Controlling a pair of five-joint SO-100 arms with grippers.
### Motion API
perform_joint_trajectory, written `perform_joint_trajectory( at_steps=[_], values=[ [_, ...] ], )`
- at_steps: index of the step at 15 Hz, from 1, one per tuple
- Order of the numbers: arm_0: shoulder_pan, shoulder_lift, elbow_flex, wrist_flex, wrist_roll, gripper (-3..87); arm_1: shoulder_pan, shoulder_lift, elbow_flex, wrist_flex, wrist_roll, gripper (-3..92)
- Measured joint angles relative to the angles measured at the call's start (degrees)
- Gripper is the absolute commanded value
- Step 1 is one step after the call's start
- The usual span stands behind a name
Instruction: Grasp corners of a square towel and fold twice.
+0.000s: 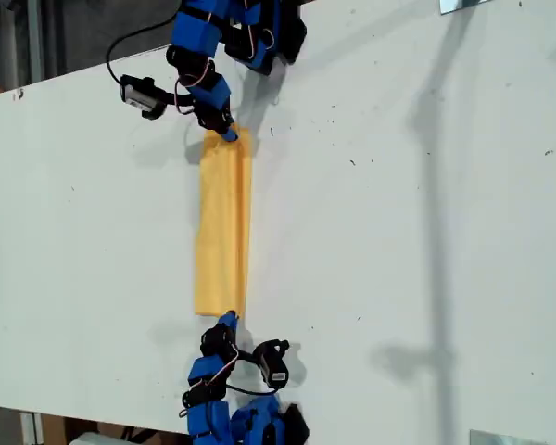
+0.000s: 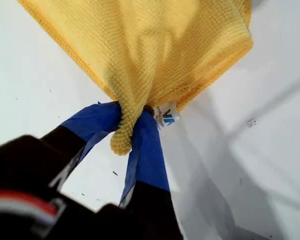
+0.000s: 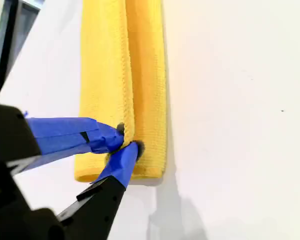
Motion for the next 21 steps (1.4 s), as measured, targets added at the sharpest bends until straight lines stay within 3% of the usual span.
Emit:
perform_joint_trajectory(
  at_steps=[2, 3, 4, 10, 13, 17, 21],
  values=[
    [1.1, -4.3, -1.2, 0.4, -2.2, -1.8, -1.9, -6.2, -0.1, -1.9, 2.0, -0.1],
    [1.1, -6.2, -2.3, 0.5, -2.4, 0.7, -1.9, -7.2, -0.1, -2.0, 2.1, 8.8],
    [1.1, -7.9, -3.5, 1.1, -2.4, 15.1, -1.9, -7.3, -0.1, -1.6, 2.1, 20.8],
    [2.0, -8.7, -3.8, 2.5, -3.7, 14.2, -4.1, 2.6, -1.7, 9.3, 3.2, 30.6],
    [2.5, -8.7, -3.8, 2.4, -3.2, 14.1, 0.3, 10.3, -1.8, 15.2, 0.8, 37.0],
    [2.4, -6.1, -0.9, 1.8, -5.9, 14.3, 8.7, 8.1, -1.8, 13.4, -2.3, 38.3],
    [-1.5, 12.6, 12.4, 3.0, -14.2, 14.2, 17.1, -15.6, -6.2, 0.8, -7.6, 42.4]
  ],
)
